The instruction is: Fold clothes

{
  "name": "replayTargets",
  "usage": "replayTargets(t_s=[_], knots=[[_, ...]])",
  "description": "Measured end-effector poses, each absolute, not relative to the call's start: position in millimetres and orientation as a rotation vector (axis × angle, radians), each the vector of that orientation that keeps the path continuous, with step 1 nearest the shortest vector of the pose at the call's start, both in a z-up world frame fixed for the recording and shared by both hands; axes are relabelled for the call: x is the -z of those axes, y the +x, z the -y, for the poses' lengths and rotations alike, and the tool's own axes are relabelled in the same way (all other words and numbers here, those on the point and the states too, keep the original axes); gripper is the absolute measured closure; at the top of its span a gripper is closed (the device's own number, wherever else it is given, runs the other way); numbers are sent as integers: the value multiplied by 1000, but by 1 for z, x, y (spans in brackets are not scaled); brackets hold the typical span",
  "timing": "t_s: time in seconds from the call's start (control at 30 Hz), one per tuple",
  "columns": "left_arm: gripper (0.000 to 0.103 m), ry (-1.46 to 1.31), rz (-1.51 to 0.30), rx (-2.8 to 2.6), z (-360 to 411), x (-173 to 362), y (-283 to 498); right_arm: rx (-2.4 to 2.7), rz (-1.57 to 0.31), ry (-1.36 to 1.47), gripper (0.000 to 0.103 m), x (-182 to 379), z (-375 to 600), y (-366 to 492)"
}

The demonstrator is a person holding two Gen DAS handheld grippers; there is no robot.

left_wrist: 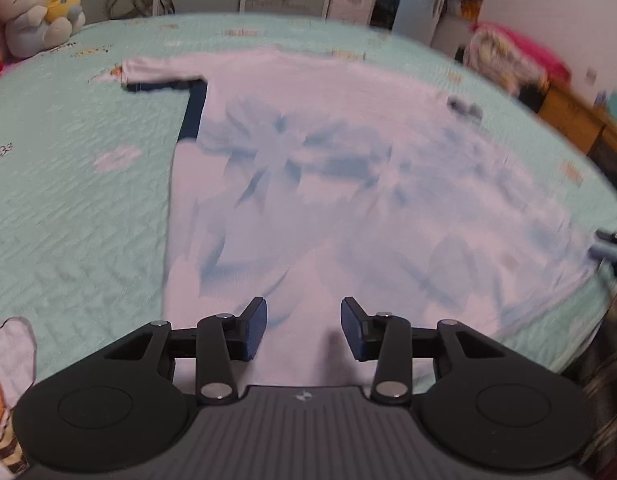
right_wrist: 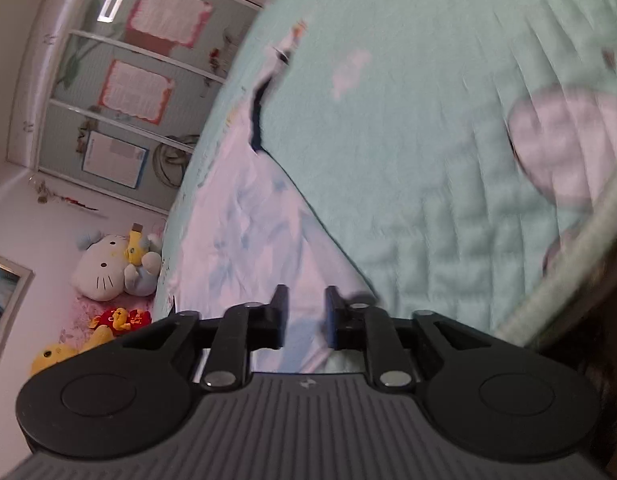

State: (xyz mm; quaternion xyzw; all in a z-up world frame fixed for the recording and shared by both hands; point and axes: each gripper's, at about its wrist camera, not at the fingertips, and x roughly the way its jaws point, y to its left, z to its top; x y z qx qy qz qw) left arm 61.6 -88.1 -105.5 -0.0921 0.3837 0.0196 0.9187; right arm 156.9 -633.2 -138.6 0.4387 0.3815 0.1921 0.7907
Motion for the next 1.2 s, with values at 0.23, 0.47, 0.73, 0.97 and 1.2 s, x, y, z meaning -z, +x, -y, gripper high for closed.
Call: replayTargets(t_s=[0.23, 0.47, 0.73, 0.97, 1.2], knots=[[59, -210, -785, -87, 77, 110, 72, -391, -861, 903, 80, 146, 615, 190], [59, -255, -771, -99, 63, 108, 72, -458, -809, 867, 72, 128, 603, 197], [60, -361, -772, -81, 50, 107, 65, -411, -862, 739, 84, 132, 584, 188], [60, -414, -689, 0, 53, 96, 102, -560, -845, 672, 75, 106, 532, 187], [60, -282, -763, 67, 69, 118, 151, -750, -961, 622, 75, 119, 455, 188]])
